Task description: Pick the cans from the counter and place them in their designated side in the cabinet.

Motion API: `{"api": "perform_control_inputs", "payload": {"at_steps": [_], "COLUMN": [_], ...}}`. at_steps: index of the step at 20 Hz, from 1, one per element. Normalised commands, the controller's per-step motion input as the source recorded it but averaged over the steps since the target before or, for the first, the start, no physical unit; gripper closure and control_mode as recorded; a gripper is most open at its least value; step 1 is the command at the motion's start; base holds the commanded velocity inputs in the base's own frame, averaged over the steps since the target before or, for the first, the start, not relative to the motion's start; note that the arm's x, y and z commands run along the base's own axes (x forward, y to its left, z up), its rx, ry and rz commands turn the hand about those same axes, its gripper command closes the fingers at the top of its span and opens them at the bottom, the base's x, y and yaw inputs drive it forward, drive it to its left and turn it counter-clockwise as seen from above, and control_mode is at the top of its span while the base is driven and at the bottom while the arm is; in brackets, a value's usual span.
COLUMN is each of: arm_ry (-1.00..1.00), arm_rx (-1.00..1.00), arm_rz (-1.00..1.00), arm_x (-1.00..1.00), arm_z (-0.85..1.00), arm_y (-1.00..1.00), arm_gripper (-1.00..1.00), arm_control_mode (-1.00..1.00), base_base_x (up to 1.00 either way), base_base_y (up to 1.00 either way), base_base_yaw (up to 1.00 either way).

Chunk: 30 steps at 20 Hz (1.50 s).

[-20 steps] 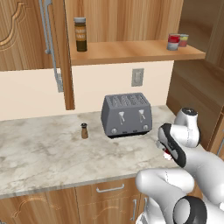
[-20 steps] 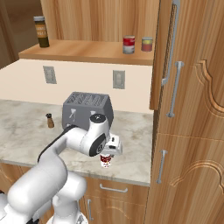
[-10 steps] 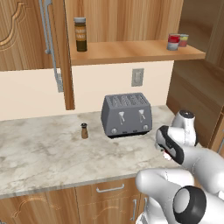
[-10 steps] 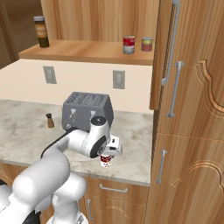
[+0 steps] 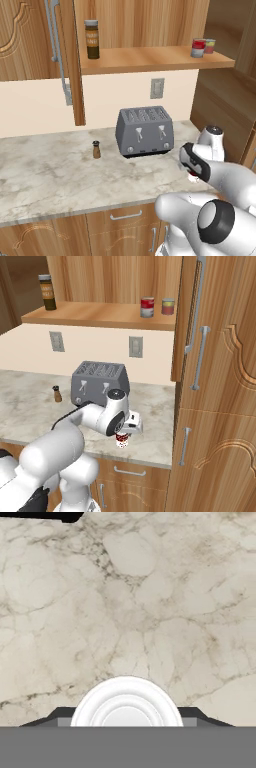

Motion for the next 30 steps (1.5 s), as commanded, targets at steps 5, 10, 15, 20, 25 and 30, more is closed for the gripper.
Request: {"api": "perform_control_inputs", "payload": {"at_steps": [5,10,15,20,25,30], "arm_ry": [0.0,0.0,-0.02,-0.03,-0.05,-0.09], "arm_rx": [0.0,0.0,0.0,0.0,0.0,0.0], "arm_rz": [0.0,0.0,0.0,0.0,0.0,0.0], "arm_x": [0.0,0.0,0.0,0.05,0.05,0.02], "arm_z": [0.1,0.42,0.51,0.55,0.56,0.54], "arm_y": [-0.1,0.0,0.02,0.1,0.09,0.09], "arm_gripper": [1.0,1.0,1.0,1.0,1.0,1.0], "arm_control_mode": [-1.0,-1.0,-1.0,-1.0,-1.0,-1.0], "base_base_x": [0.0,0.0,0.0,0.0,0.0,0.0], "base_base_y": [0.0,0.0,0.0,0.0,0.0,0.0], "base_base_yaw": [0.0,0.0,0.0,0.0,0.0,0.0]}}
